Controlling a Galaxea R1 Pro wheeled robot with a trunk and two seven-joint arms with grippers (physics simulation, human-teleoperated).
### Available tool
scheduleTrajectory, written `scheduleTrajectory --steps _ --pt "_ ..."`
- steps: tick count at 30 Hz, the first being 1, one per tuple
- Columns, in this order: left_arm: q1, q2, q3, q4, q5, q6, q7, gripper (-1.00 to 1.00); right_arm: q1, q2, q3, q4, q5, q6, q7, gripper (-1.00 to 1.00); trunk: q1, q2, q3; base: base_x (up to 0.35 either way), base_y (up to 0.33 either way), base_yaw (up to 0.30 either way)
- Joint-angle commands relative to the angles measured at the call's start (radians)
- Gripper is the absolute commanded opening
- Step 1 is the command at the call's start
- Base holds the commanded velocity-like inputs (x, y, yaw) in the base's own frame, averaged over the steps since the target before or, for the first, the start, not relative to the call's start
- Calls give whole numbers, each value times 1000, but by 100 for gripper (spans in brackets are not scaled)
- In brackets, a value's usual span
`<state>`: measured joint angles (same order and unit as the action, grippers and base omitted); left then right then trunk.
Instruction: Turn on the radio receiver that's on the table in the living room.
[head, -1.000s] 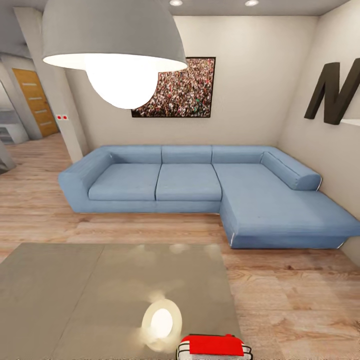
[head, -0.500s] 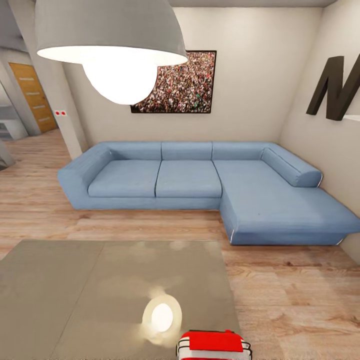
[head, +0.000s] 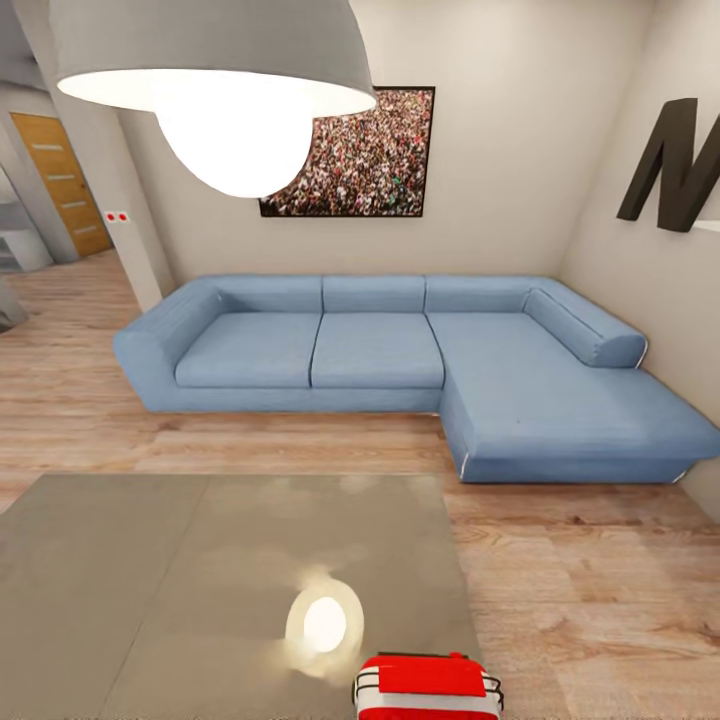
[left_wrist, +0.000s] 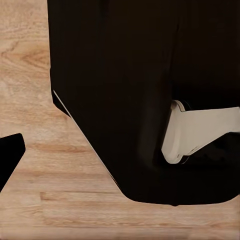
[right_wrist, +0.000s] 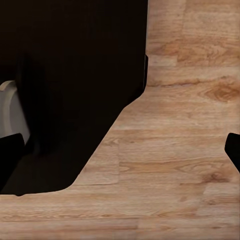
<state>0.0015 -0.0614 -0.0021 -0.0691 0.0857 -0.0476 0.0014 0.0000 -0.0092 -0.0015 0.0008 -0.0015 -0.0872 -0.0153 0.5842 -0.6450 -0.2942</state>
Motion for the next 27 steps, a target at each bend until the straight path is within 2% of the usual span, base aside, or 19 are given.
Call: scheduleTrajectory --steps 1,27 --pt "0 0 0 0 0 0 0 100 0 0 0 0 0 0 0 100 0 0 -2 0 0 0" --pt "0 0 0 0 1 -3 0 100 0 0 0 0 0 0 0 100 0 0 -44 0 0 0"
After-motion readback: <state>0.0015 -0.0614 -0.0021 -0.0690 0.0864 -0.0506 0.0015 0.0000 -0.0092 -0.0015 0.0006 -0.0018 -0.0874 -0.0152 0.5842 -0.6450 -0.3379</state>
